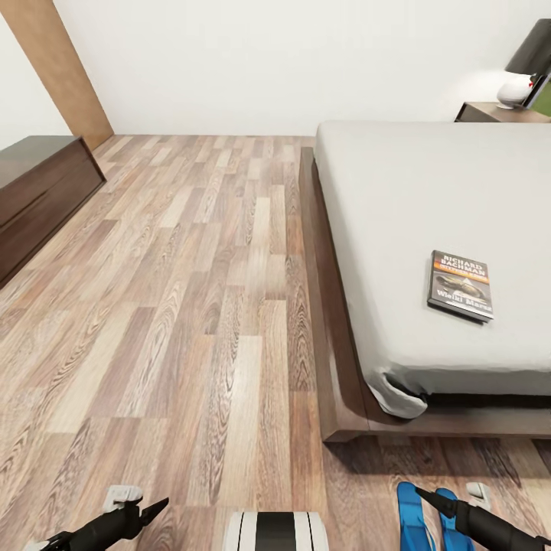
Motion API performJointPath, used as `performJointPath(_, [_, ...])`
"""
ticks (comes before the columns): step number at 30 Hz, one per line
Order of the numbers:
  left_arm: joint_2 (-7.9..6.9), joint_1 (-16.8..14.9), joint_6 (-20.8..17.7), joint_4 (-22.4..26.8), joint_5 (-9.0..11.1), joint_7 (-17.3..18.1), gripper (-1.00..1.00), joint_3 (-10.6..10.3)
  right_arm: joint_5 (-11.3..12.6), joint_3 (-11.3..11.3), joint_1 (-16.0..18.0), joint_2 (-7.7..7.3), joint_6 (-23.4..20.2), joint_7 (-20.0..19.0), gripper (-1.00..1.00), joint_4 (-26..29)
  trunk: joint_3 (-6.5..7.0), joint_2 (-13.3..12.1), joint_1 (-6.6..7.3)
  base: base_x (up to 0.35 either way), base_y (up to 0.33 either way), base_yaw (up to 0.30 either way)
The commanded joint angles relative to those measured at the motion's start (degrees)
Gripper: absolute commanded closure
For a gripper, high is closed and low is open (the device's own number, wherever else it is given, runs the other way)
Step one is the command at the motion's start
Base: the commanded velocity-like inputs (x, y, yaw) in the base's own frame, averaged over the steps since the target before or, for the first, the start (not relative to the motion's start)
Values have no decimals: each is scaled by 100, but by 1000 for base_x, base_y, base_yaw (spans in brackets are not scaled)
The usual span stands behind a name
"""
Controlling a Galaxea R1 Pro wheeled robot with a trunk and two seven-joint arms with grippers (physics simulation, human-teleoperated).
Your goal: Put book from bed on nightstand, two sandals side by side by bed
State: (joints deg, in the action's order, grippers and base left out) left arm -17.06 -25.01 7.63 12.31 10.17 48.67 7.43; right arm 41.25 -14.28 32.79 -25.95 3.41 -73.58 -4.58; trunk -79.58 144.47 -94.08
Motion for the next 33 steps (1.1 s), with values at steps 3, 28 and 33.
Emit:
performJointPath(3, [1,-4,28,-6,-15,20,-100,22,45,-43,8,2,36,214,-100,-24,-4,2,1,0,0,0])
performJointPath(28, [1,-4,26,-9,-15,7,-100,22,47,-49,8,55,46,960,-100,-17,528,-30,63,0,0,0])
performJointPath(33, [1,-4,21,-9,-15,3,-100,22,45,-49,8,55,46,960,-100,-17,639,-37,76,0,0,0])
